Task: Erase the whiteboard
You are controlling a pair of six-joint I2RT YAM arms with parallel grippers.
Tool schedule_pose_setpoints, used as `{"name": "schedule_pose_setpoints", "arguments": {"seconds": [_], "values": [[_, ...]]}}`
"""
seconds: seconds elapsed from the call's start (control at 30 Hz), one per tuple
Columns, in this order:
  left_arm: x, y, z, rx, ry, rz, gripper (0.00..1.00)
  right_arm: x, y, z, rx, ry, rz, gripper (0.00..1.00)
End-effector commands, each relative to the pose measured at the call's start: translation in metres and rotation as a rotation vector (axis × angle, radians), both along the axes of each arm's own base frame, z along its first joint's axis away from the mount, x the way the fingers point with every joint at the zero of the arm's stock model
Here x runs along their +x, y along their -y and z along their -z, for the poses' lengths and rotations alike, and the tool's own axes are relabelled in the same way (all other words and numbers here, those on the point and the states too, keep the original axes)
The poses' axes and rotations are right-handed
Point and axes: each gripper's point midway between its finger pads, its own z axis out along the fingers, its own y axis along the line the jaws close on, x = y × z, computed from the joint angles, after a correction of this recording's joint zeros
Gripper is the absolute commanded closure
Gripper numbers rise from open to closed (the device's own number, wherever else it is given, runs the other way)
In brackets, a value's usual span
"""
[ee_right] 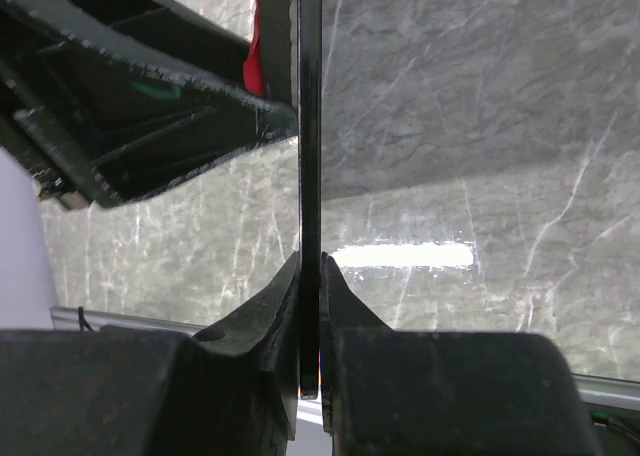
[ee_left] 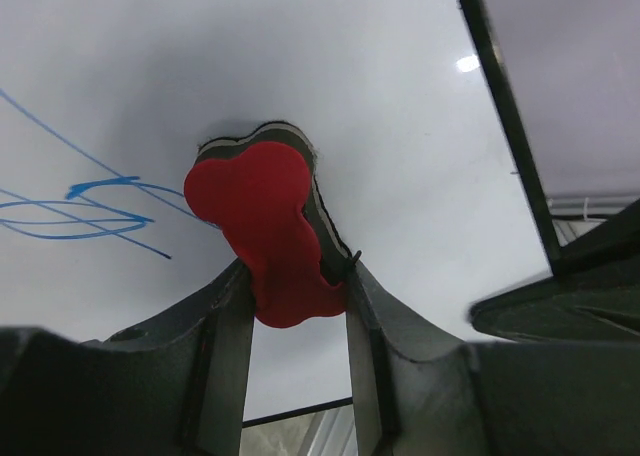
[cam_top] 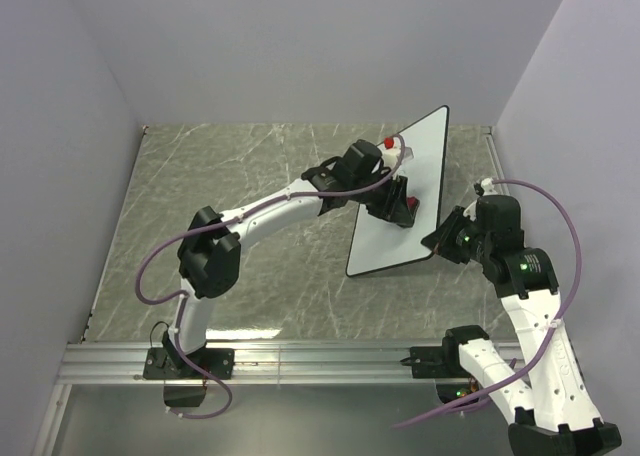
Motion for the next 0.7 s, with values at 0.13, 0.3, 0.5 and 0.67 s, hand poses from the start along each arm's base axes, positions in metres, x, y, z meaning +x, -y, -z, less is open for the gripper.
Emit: {"name": "schedule_pose_setpoints", "arguments": {"seconds": [0.13,0.3,0.5,0.67], "values": [[0.006,-0.016,0.031,0.075,0.018,0.007,1.00,-0.014,-0.011,-0.002,0.015,-0.020,-0.093,1.00],[0.042,-0.021,0.069,0.116,-0.020,-0.024,1.00,-0.019,-0.020,-0.006,0.062,-0.015,-0.135,1.00],[0.104,-0.014,0.084,0.132,-0.035,-0.076,1.00,-0.028,-0.038,-0.013,0.145,0.012,-0.226,1.00],[0.138,-0.026,0.115,0.118,-0.104,-0.148,1.00,-0.033,-0.041,-0.008,0.155,-0.009,-0.248,1.00]]}}
